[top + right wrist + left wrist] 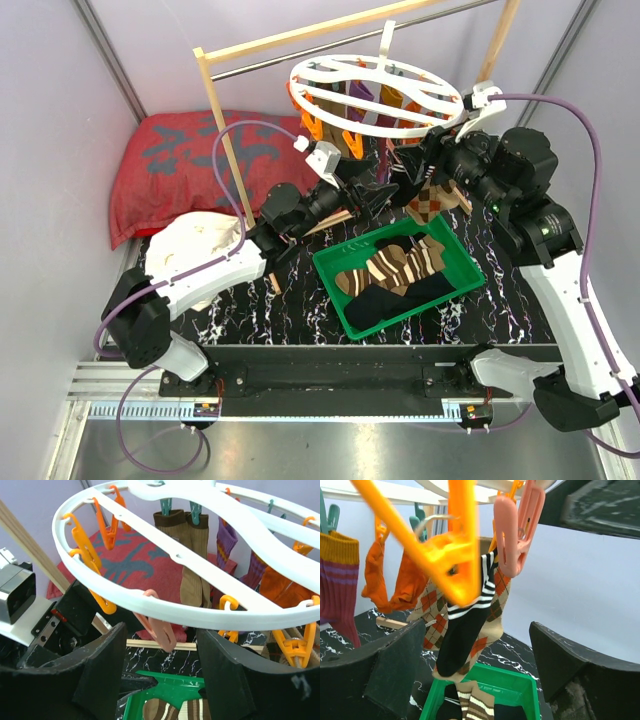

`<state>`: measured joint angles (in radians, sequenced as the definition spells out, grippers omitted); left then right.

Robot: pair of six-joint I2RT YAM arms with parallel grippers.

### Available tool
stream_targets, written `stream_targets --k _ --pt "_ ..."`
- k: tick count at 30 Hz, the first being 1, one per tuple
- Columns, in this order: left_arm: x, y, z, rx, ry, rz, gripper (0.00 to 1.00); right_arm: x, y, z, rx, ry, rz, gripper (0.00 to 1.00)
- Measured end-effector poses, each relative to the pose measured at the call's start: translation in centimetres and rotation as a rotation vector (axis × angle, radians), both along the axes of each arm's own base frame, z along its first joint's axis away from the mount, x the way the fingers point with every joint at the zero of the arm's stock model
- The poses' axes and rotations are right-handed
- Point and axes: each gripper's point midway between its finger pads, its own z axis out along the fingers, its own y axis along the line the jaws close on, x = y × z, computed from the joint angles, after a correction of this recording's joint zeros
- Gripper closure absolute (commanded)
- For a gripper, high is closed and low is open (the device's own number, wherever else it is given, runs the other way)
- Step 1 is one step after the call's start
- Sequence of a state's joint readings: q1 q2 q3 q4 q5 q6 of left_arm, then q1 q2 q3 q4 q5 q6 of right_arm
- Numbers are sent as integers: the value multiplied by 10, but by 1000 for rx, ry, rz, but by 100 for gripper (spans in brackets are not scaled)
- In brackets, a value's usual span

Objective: Clip the socks to the hanger
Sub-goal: Open the clamp at the hanger.

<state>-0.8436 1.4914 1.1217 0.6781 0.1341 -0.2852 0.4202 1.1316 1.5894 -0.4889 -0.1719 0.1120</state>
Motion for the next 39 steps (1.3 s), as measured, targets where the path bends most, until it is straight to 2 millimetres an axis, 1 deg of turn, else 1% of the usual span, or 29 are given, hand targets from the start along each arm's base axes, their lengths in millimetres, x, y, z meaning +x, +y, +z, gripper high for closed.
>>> stream_targets --k 7,12,15,22,27,29,35,39 --pt "1 0 1 3 -5 2 11 10 2 1 28 -5 -22 42" --pt "1 0 0 12 -11 5 11 14 5 -3 45 1 -22 43" --pt "1 0 -1 20 -15 7 11 17 6 -2 59 0 -29 43" --pt "2 0 -5 38 -19 10 10 24 6 -4 94 -2 -52 41" --pt "1 -2 -6 48 -25 9 10 23 5 -5 120 -1 -60 37" --pt "0 -2 -7 50 -24 7 10 20 2 -2 135 -8 -68 34" --pt "0 -3 -8 54 -26 8 10 12 -5 16 174 -59 -84 34" --pt "0 -4 -9 57 -26 6 10 10 -10 23 189 -84 -107 41"
